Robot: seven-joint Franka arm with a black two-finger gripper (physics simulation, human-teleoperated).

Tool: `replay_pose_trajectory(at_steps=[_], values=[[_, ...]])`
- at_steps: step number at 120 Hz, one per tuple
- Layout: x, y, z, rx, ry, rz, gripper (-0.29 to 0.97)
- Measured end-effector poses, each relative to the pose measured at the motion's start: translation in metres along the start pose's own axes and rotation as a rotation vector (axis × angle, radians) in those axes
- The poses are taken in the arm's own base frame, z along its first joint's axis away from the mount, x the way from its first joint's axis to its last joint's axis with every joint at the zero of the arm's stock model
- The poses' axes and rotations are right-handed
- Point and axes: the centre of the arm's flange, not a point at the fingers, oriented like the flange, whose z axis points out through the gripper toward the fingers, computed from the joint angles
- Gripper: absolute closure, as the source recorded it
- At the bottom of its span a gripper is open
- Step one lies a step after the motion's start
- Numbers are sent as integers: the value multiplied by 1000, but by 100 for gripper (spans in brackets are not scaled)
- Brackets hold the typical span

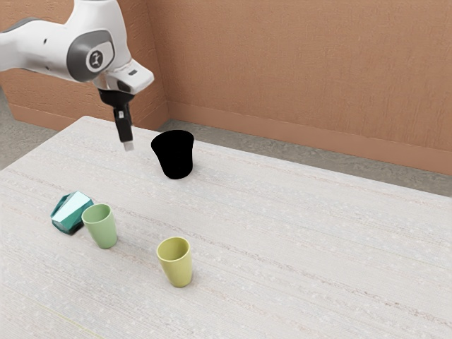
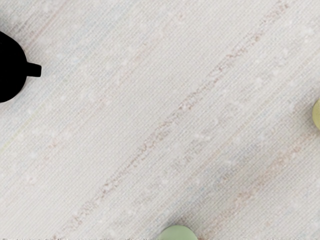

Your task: Place the left cup onto the right cup

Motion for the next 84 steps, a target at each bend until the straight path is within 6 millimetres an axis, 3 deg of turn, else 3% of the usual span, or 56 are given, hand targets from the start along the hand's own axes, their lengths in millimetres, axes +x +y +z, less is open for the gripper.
replay_pose_trajectory(at_steps=[16, 47, 69, 84], values=[[-11, 1, 6, -25, -16, -13, 0], [-81, -19, 86, -123, -83, -146, 0], [-79, -9, 128, -142, -110, -153, 0], [-84, -18, 143, -127, -127, -168, 0]])
